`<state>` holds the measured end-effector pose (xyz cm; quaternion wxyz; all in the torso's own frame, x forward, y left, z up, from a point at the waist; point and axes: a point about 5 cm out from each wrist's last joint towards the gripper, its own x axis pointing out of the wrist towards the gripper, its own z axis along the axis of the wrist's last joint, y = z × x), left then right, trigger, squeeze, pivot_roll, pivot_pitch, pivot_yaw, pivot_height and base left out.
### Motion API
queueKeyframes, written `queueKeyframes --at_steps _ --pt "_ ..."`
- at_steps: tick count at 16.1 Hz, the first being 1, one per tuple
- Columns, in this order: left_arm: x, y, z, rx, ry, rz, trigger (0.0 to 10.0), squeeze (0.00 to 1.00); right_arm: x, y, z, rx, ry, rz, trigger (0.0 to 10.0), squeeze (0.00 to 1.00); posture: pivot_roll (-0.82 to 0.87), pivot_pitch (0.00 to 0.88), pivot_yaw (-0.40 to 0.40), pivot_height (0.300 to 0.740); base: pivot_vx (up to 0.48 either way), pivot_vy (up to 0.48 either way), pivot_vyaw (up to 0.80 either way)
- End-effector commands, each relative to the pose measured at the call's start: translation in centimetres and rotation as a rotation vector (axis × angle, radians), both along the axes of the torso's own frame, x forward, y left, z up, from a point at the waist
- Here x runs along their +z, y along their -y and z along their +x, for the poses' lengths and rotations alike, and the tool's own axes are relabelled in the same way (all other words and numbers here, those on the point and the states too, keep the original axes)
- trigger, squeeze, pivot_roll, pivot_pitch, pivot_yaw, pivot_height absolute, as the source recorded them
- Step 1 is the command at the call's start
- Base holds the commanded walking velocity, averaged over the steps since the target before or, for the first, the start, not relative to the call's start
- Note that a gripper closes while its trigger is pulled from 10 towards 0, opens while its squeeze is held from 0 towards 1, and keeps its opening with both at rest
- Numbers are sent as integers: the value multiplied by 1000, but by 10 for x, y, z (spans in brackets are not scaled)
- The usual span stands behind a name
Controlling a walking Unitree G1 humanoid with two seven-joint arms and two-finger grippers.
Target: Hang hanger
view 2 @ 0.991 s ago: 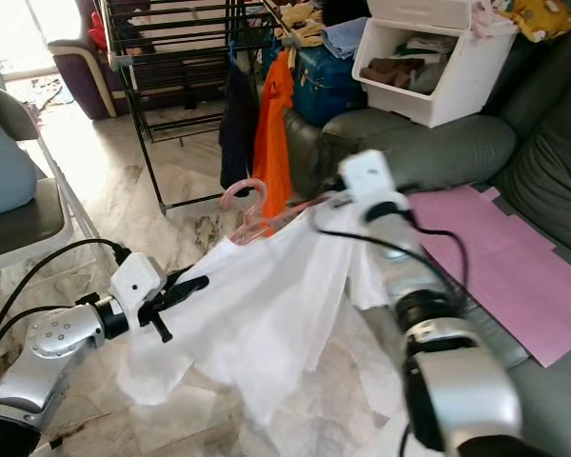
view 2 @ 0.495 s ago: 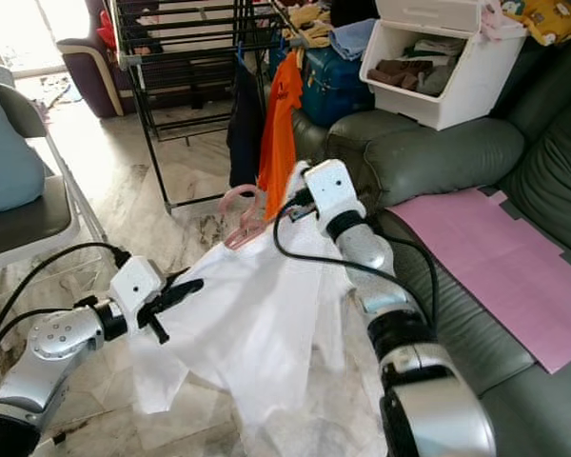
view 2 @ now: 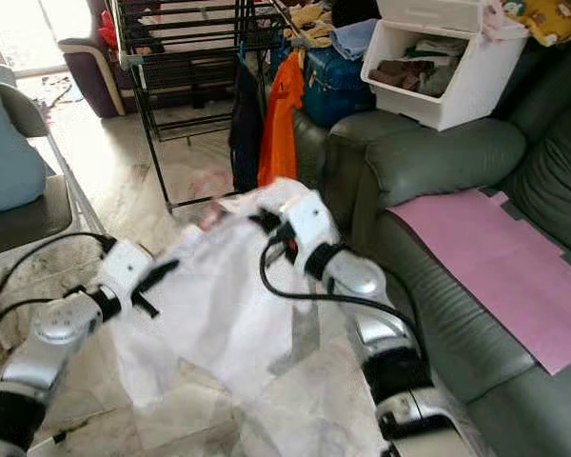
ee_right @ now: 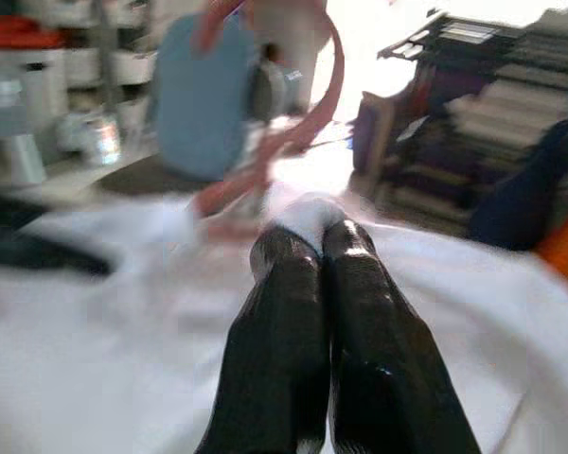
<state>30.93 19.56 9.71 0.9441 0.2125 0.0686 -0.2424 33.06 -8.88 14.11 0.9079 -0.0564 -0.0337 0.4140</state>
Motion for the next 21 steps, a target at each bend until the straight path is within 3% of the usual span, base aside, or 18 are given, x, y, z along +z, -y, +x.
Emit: queueKeyframes --at_steps 1,6,11,12,13,14,15,17,21 --pt "14 -9 9 82 69 -3 0 0 2 -4 -7 96 -18 -20 0 0 -97 0 -15 740 0 0 0" --pt "25 -24 18 223 133 -53 0 0 -24 -2 -30 258 -154 -138 0 0 -94 0 -13 740 0 0 0" --pt "26 -26 20 246 141 -59 0 0 -43 1 -57 445 -241 -244 0 0 -92 0 -14 740 0 0 0" --pt "26 -25 20 241 142 -65 0 0 -47 3 -55 414 -243 -275 0 0 -92 0 -14 740 0 0 0" --pt "27 -24 20 234 145 -70 0 0 -51 6 -50 361 -221 -322 4549 0 -91 0 -13 740 0 0 0" --pt "27 -23 20 228 149 -74 0 0 -51 9 -41 272 -209 -327 10000 0 -90 0 -13 740 0 0 0" --pt "28 -22 20 221 151 -77 0 0 -49 15 -30 175 -200 -313 10000 1000 -88 0 -13 740 0 0 0" --pt "27 -23 19 220 149 -74 0 0 -47 20 -26 154 -179 -344 10000 1000 -88 0 -12 740 0 0 0" --pt "24 -25 18 236 148 -70 0 0 -63 27 -40 295 -128 -576 10000 1000 -89 0 -9 740 0 0 0"
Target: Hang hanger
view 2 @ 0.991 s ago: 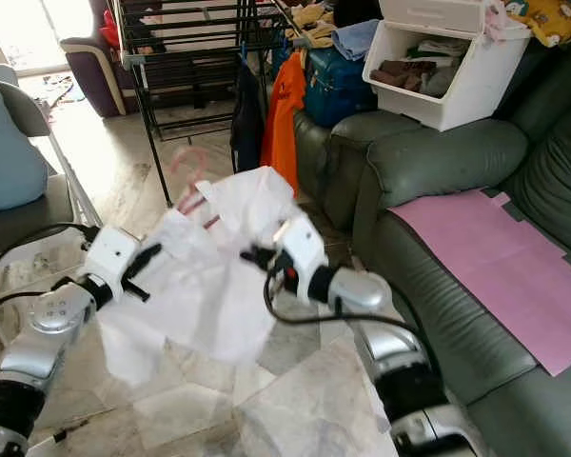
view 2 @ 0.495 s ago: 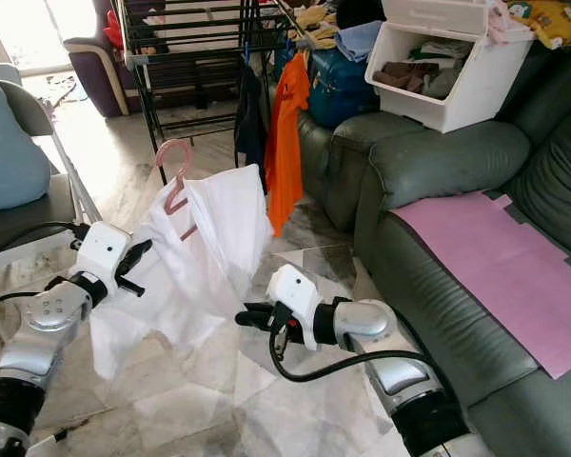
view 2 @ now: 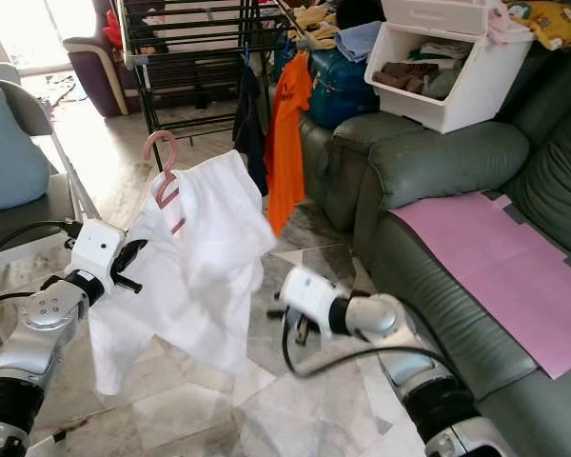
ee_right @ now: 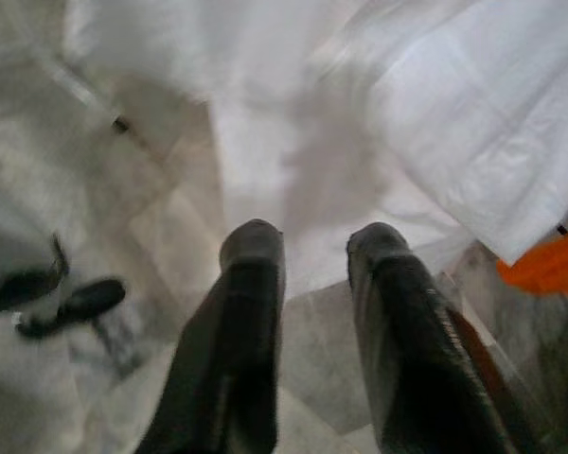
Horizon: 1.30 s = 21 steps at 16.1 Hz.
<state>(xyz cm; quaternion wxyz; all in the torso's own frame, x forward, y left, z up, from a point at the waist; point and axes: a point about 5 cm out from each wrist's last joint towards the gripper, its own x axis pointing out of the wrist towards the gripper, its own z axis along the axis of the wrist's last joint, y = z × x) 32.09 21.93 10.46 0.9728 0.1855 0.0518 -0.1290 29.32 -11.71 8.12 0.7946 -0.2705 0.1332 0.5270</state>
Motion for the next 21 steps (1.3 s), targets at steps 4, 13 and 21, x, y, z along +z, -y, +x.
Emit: queueKeyframes --at_steps 4,13,21 --pt "17 3 5 -82 106 40 0 0 9 -5 4 42 72 30 10000 1000 -92 0 3 740 0 0 0" --pt "-21 32 -36 -623 -9 322 0 0 53 47 23 218 106 -147 10000 1000 -96 0 10 740 0 0 0" --pt "-17 47 -42 -730 65 334 0 0 59 64 36 263 133 -277 10000 1000 -93 0 9 740 0 0 0"
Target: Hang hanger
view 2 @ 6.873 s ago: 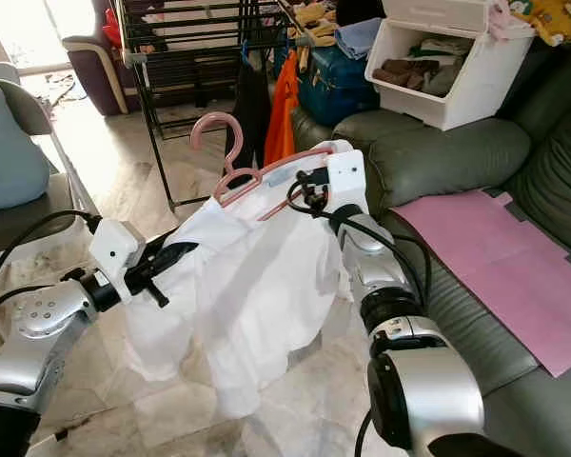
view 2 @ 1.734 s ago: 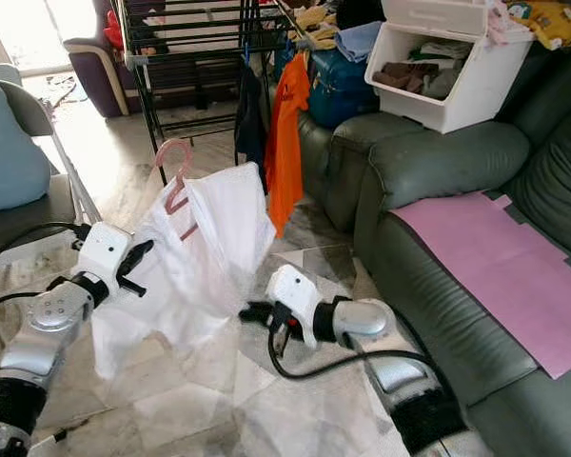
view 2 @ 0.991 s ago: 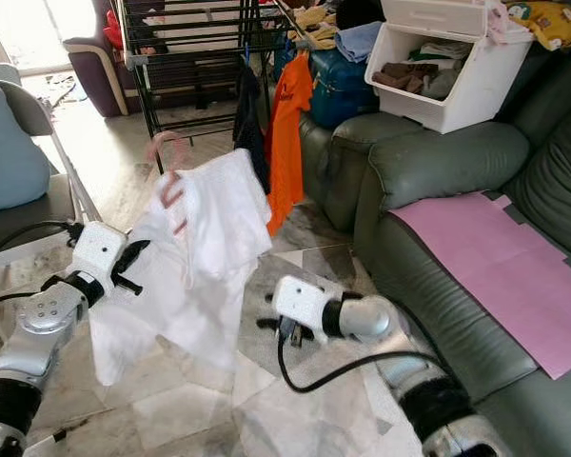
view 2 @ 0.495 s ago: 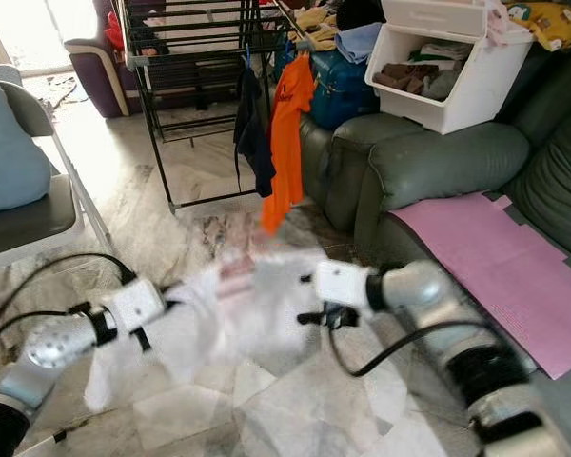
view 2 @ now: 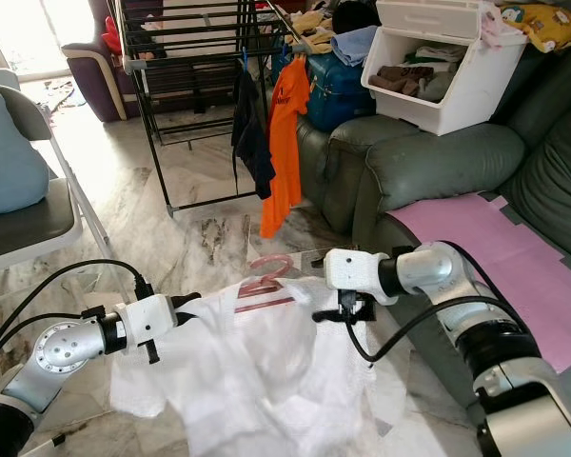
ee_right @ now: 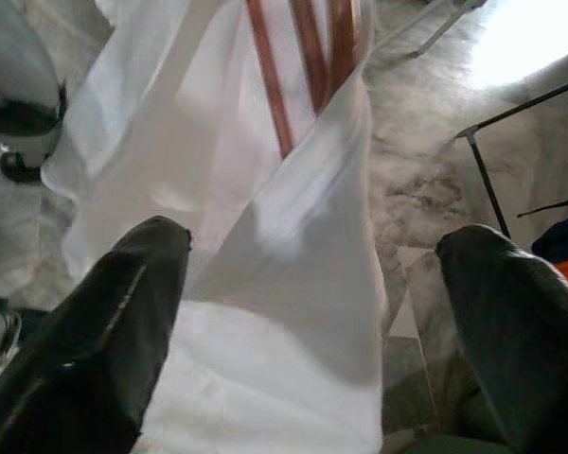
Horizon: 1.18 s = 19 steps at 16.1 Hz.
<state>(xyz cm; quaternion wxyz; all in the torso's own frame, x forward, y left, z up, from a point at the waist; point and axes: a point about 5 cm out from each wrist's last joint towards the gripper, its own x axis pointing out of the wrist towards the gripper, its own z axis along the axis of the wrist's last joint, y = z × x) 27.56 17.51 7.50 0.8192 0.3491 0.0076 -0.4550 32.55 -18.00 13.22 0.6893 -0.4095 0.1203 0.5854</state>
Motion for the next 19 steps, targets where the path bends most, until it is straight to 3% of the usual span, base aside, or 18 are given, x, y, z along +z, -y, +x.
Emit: queueKeyframes --at_steps 1,3,6,11,13,16,19 --pt "16 3 5 -8 83 -36 0 0 7 2 5 17 39 -41 10000 1000 -93 0 10 740 0 0 0" --pt "27 3 14 23 140 -67 0 0 6 4 11 -1 100 -82 10000 0 -93 0 10 740 0 0 0" --pt "34 4 19 20 166 -77 0 0 10 4 23 -53 260 -87 10000 0 -94 0 10 740 0 0 0" --pt "39 5 24 22 196 -76 0 0 13 -3 31 -74 368 -75 10000 0 -89 0 14 740 0 0 0" --pt "41 4 26 18 219 -59 0 0 25 -10 38 -93 511 -33 10000 0 -87 0 17 740 0 0 0" --pt "44 4 27 15 228 -64 0 0 27 -10 40 -100 569 -28 10000 0 -83 0 20 740 0 0 0" --pt "45 3 29 18 238 -63 0 0 20 -12 38 -108 495 4 10000 0 -84 0 20 740 0 0 0"
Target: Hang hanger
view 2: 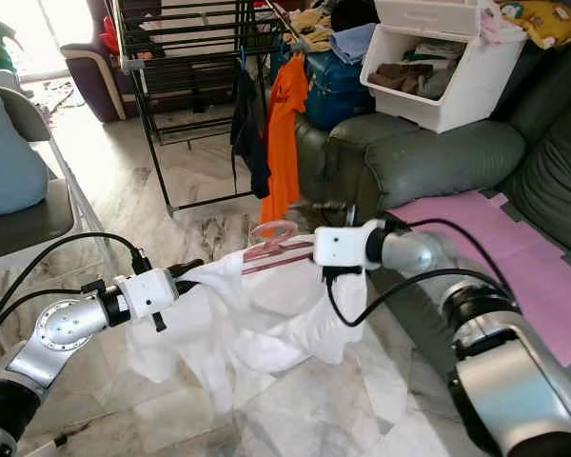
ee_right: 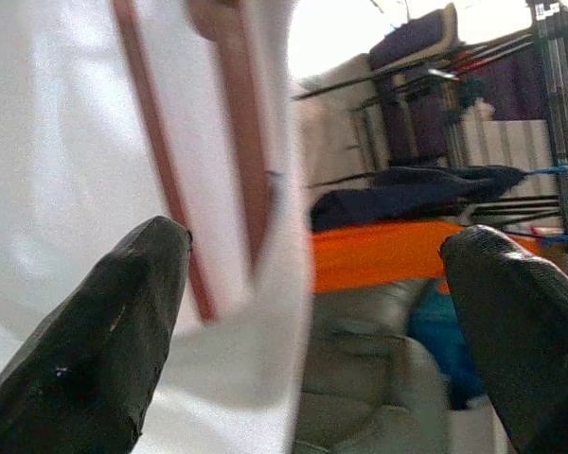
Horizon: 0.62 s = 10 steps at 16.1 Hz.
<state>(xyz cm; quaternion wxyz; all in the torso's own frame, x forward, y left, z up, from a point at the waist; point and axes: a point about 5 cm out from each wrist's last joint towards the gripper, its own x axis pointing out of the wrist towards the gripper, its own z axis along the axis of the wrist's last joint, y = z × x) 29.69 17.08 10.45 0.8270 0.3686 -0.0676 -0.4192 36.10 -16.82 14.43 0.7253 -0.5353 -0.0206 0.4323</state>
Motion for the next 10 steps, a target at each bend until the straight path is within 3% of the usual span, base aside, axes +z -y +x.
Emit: queueKeyframes --at_steps 1,3,4,8,9,10 --pt "18 -1 9 11 89 -24 0 0 3 -2 1 13 -20 20 10000 0 -82 0 20 740 0 0 0" --pt "21 -5 16 58 151 35 0 0 -9 -6 -4 41 -162 8 10000 0 -80 0 19 740 0 0 0" --pt "22 -9 19 95 174 45 0 0 -7 -13 -4 70 -181 25 10000 0 -77 0 15 740 0 0 0" --pt "29 -17 25 142 217 41 0 0 2 -23 0 75 -30 41 10000 0 -80 0 12 740 0 0 0" --pt "31 -19 26 150 251 41 0 0 4 -25 2 22 -2 133 10000 0 -83 0 14 740 0 0 0" --pt "32 -19 26 147 256 19 0 0 3 -25 2 12 0 151 10000 0 -83 0 14 740 0 0 0"
